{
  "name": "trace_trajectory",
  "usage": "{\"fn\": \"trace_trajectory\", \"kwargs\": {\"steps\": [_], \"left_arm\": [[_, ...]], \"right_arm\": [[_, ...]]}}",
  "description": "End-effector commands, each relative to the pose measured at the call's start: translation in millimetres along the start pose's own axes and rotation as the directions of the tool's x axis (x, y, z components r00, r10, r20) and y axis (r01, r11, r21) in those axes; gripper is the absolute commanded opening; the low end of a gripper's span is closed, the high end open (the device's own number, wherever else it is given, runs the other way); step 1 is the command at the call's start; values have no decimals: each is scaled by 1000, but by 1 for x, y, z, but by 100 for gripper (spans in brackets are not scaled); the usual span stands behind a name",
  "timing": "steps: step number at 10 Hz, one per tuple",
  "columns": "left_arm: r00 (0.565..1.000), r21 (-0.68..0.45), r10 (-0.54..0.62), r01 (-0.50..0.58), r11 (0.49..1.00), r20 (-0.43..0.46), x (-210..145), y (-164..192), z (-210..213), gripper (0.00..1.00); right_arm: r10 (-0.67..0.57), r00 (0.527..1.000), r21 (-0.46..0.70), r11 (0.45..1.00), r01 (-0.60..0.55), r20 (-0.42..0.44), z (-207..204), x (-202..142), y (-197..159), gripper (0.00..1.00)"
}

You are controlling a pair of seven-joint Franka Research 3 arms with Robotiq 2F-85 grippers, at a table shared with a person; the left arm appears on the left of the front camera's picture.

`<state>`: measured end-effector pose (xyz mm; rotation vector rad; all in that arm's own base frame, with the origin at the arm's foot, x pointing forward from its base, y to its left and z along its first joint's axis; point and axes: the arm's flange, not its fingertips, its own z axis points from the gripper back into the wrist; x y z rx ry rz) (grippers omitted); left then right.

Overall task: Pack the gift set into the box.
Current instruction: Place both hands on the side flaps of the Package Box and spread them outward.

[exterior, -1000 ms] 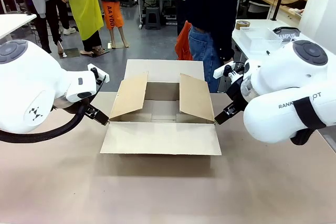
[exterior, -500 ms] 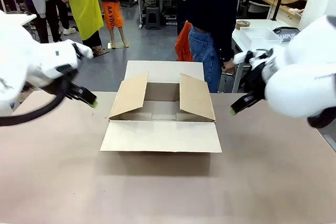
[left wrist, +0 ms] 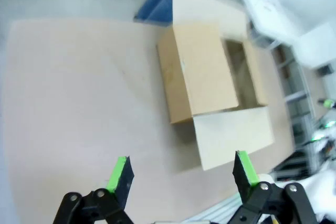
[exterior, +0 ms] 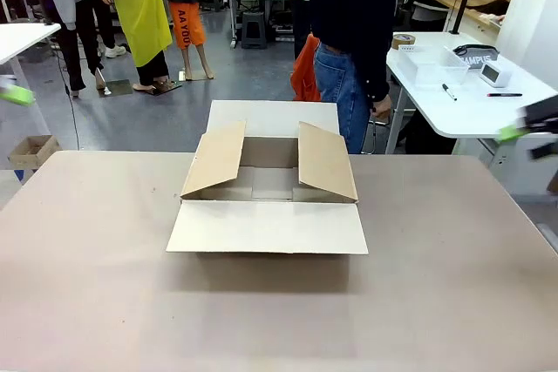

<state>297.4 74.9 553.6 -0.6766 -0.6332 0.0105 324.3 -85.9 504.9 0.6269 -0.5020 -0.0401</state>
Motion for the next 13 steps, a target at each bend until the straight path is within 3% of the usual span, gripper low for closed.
{"fn": "trace_trajectory", "kwargs": {"steps": [1,3,4,7,8,10,11,13], "left_arm": [[904,-339,385,-308,889,186,-93,109,19,100],[762,-480,620,-480,734,185,-121,183,12,100],[953,-197,277,-250,948,125,-34,113,67,100],[953,-197,277,-250,948,125,-34,113,67,100],[937,-224,327,-294,929,125,-41,132,65,100],[974,-63,213,-209,976,75,-6,73,47,100],[995,-23,102,-101,995,21,22,26,29,100],[981,9,-129,132,991,-147,80,-77,-36,100]], "right_arm": [[-347,930,412,870,271,120,34,-1,-77,100],[-590,794,597,692,406,144,34,-23,-143,100],[-260,961,235,944,232,93,53,-19,-87,100],[-260,961,235,944,232,93,53,-19,-87,100],[-314,946,258,923,285,80,47,-21,-99,100],[-128,988,28,992,126,89,28,-1,-30,100],[11,994,-57,998,-5,105,9,9,19,100],[338,932,-105,939,-326,131,-52,8,122,100]]}}
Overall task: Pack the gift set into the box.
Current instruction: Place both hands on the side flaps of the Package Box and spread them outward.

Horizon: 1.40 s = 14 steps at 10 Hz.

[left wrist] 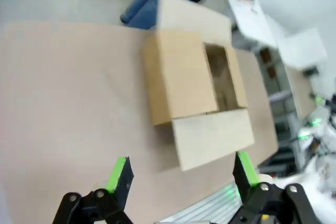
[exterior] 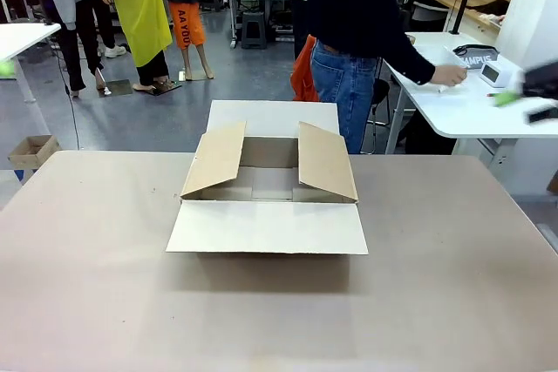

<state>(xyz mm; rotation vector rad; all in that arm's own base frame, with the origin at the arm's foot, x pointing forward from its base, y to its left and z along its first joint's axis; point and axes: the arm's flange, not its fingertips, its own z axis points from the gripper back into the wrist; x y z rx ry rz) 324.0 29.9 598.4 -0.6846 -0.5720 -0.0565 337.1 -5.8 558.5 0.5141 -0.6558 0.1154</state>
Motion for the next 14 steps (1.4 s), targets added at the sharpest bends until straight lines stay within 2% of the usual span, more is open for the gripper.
{"fn": "trace_trajectory", "kwargs": {"steps": [1,3,4,5,6,7,9,10,11,12,13,14], "left_arm": [[977,91,-141,157,983,-161,69,-58,-60,100],[945,156,-190,236,959,-266,93,-114,-130,100],[927,167,-213,273,948,-308,93,-128,-154,100],[915,193,-209,288,938,-346,91,-133,-175,100],[904,209,-191,286,935,-382,86,-131,-195,100],[884,201,-185,294,934,-430,78,-128,-216,100],[874,220,-141,268,938,-464,67,-122,-233,100],[885,183,-197,297,937,-422,76,-120,-226,100],[885,183,-197,297,937,-422,76,-120,-226,100],[885,183,-197,297,937,-422,76,-120,-226,100],[879,183,-180,285,941,-442,72,-119,-236,100],[888,252,-186,311,916,-420,74,-139,-258,100]], "right_arm": [[319,942,17,946,-323,106,-64,-21,71,100],[553,802,78,810,-581,224,-97,-59,115,100],[624,751,105,749,-654,216,-102,-73,114,100],[624,764,175,744,-645,162,-104,-79,104,100],[602,794,193,772,-606,86,-108,-83,90,100],[595,804,202,788,-581,-7,-116,-87,72,100],[597,796,240,791,-563,-100,-135,-98,52,100],[569,817,233,810,-538,-89,-140,-103,45,100],[527,847,184,841,-509,-66,-140,-104,38,100],[552,829,239,820,-520,-91,-161,-52,53,100],[552,829,239,820,-520,-91,-161,-52,53,100],[552,829,239,820,-520,-91,-161,-52,53,100]]}}
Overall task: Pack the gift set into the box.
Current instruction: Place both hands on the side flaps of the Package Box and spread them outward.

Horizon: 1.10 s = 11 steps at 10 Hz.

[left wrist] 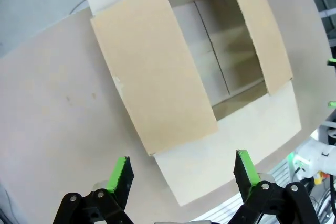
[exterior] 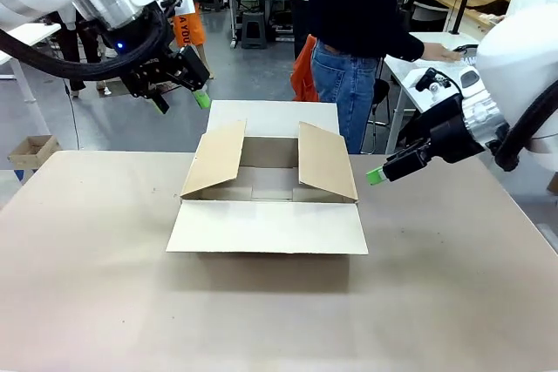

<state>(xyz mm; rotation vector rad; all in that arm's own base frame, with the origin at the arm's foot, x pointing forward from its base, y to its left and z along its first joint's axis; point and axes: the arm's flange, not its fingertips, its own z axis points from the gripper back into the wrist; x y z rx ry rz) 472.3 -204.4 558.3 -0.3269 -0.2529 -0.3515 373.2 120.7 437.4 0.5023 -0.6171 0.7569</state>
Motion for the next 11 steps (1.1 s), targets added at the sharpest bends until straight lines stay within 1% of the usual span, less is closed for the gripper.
{"fn": "trace_trajectory", "kwargs": {"steps": [1,2,3,4,5,8,11], "left_arm": [[1000,109,7,-4,994,-29,35,-43,-35,100],[998,238,40,-30,971,-39,65,-69,-66,100],[995,251,29,-4,968,-95,87,-86,-90,100],[990,275,44,-5,961,-137,101,-95,-110,100],[986,316,65,-14,949,-150,107,-100,-124,100],[986,394,116,-60,917,-121,105,-98,-137,100],[984,426,120,-53,903,-132,102,-93,-153,100]], "right_arm": [[8,1000,-3,1000,-8,3,2,2,3,100],[8,1000,-3,1000,-8,3,2,2,3,100],[8,1000,-3,1000,-8,3,2,2,3,100],[8,1000,-3,1000,-8,3,2,2,3,100],[8,1000,-3,1000,-8,3,2,2,3,100],[8,1000,-3,1000,-8,3,2,2,3,100],[8,1000,-3,1000,-8,3,2,2,3,100]]}}
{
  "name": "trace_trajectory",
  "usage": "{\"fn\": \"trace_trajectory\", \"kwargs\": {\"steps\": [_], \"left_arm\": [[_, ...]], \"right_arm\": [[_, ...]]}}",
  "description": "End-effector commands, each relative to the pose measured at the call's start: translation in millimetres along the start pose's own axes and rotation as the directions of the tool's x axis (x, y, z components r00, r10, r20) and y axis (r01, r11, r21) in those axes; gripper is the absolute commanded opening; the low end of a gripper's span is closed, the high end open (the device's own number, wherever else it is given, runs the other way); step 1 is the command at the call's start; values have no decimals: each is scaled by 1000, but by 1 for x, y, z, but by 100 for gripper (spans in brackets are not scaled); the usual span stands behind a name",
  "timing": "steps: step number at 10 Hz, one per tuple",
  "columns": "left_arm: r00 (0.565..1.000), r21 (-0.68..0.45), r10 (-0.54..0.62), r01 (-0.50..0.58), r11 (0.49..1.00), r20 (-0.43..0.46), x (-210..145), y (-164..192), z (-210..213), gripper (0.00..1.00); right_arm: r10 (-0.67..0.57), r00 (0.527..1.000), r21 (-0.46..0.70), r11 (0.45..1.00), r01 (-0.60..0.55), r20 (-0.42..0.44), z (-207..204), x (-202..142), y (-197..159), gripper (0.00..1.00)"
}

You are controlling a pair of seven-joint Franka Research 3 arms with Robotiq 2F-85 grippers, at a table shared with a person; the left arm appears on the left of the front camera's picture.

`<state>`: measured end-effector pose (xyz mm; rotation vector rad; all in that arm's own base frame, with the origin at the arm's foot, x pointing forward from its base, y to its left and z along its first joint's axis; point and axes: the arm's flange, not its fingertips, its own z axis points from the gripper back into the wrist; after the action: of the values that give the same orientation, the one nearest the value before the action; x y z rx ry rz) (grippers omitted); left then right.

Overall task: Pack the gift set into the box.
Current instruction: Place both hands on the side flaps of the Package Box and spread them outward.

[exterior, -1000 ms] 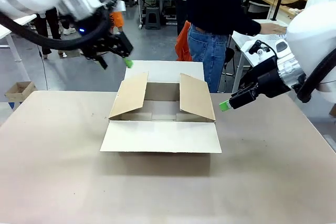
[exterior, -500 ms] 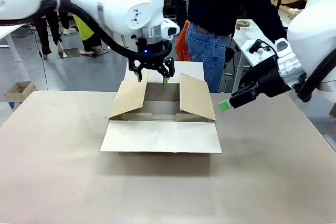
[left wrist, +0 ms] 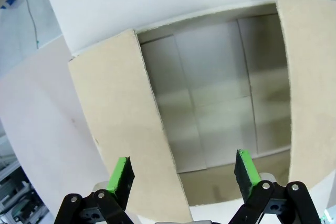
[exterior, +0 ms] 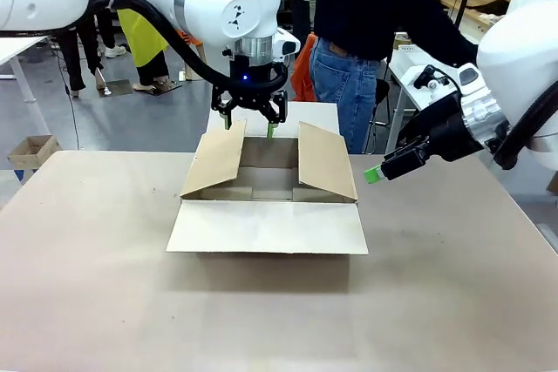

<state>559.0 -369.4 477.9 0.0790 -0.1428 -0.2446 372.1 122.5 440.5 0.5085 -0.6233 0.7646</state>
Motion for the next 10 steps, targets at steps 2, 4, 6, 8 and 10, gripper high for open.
{"fn": "trace_trajectory", "kwargs": {"steps": [2,4,6,8,10], "left_arm": [[1000,53,14,-14,999,-4,1,2,-9,100],[1000,51,11,-10,999,-19,3,5,-12,100],[999,56,6,-4,998,-32,2,4,-16,100],[999,51,6,-3,999,-51,1,4,-21,100],[995,83,26,-18,996,-100,-1,5,-34,100]], "right_arm": [[1,1000,-9,1000,-1,-4,0,0,1,100],[-68,983,-32,997,75,170,7,4,2,100],[-145,958,-80,982,169,248,3,11,1,100],[-129,975,-45,989,139,178,19,11,-2,100],[-129,975,-45,989,139,178,19,11,-2,100]]}}
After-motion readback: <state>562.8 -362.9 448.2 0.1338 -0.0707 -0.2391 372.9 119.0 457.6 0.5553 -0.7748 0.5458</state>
